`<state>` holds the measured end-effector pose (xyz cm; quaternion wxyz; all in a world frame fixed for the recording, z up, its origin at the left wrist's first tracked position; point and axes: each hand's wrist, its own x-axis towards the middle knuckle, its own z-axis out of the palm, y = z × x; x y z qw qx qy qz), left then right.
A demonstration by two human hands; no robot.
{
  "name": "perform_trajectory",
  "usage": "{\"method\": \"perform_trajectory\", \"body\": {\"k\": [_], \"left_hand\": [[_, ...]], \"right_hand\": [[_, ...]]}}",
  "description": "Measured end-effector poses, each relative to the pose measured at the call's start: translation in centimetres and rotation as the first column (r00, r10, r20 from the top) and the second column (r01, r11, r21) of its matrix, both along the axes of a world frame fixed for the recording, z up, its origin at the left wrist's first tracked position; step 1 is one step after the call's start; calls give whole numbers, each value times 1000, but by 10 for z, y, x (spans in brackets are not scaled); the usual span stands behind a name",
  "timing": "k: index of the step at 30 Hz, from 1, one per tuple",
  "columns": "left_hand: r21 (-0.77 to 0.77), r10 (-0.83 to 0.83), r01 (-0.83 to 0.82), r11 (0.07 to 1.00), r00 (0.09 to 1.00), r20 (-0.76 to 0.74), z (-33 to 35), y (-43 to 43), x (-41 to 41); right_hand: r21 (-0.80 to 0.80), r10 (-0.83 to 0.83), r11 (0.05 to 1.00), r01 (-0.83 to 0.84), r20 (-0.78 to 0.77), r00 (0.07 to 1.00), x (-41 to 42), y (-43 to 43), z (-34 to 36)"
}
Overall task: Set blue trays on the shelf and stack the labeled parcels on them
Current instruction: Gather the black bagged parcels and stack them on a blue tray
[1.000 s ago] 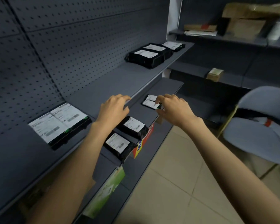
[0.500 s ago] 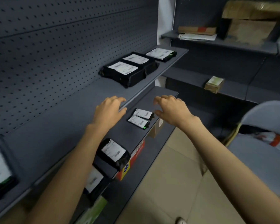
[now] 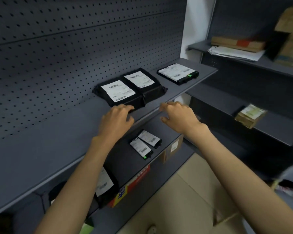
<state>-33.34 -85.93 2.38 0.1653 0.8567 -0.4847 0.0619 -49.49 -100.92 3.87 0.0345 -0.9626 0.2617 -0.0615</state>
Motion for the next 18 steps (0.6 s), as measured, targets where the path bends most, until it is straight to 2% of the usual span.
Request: {"method": "perform_trajectory", "body": {"k": [5, 13, 18], "left_hand": [[-48, 82, -82, 995, 997, -5, -3, -40, 31], [-33, 216, -217, 976, 976, -25, -10, -84, 61], [6, 337, -337, 941, 941, -27, -14, -110, 60]], "right_hand": [[15, 38, 999, -39, 69, 997, 55, -40, 2], [31, 93, 995, -96, 73, 993, 120, -88, -1], [99, 96, 991, -93, -26, 995, 150, -109, -16]]}}
